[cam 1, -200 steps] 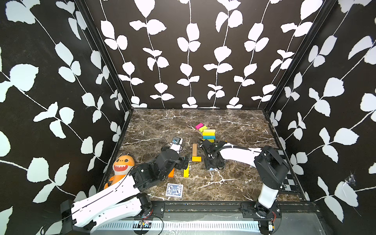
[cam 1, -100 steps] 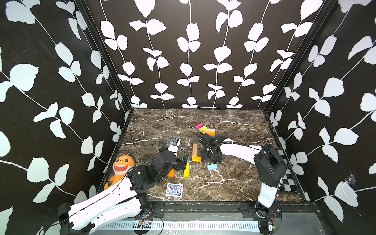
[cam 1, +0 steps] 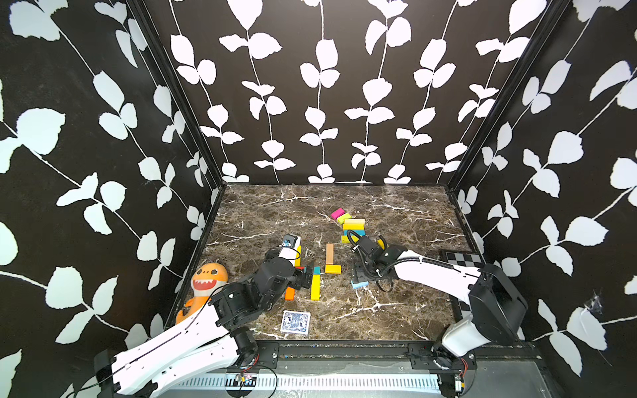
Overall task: Assemble the letter h with building blocks
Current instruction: Pick up the building block from the center of the board.
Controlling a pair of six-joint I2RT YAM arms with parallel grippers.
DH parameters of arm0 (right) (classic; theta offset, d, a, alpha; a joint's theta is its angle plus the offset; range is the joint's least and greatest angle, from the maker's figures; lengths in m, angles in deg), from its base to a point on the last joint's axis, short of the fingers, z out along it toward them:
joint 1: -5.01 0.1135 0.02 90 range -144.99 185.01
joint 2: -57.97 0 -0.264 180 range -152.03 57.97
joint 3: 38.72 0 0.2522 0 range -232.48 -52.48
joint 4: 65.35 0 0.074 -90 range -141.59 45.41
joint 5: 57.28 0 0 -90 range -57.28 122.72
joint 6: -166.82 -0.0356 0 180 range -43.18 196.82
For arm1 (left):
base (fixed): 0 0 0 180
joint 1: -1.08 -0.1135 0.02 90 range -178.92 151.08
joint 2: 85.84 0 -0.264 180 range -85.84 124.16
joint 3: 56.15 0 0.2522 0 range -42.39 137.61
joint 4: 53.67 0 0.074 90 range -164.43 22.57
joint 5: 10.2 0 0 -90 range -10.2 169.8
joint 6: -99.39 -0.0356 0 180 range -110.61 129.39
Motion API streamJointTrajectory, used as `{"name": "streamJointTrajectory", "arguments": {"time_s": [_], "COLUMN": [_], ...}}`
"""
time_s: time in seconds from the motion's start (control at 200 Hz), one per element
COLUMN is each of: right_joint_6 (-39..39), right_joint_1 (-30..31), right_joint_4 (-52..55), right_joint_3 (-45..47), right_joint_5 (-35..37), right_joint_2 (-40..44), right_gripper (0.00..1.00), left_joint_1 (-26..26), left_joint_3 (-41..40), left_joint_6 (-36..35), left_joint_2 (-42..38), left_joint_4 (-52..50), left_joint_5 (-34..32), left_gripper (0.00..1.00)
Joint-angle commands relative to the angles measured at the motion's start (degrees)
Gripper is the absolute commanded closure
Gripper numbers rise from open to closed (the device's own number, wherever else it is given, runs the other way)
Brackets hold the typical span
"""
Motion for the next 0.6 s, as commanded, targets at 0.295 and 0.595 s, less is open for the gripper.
{"name": "streamJointTrajectory", "arguments": {"time_s": [0.295,0.595], "right_joint_6": [3.76,2.16], "right_joint_1": [0.02,0.02], "right_joint_4": [2.31,1.62], "right_joint_3": [-1.75,-1.25], "right_joint_5": [-5.73,-5.14], "right_joint_2": [-7.43,-10.28], "right_gripper": [0.12,0.18], "left_joint_1": [-0.39,-0.56], "left_joint_3": [-0.67,-0.63], "left_joint_6": [0.71,0.71], "left_joint_2": [0.08,0.59], "left_joint_4": [-0.94,-0.83], "left_joint_5": [-1.13,-1.35], "left_gripper": [0.01,0.01]}}
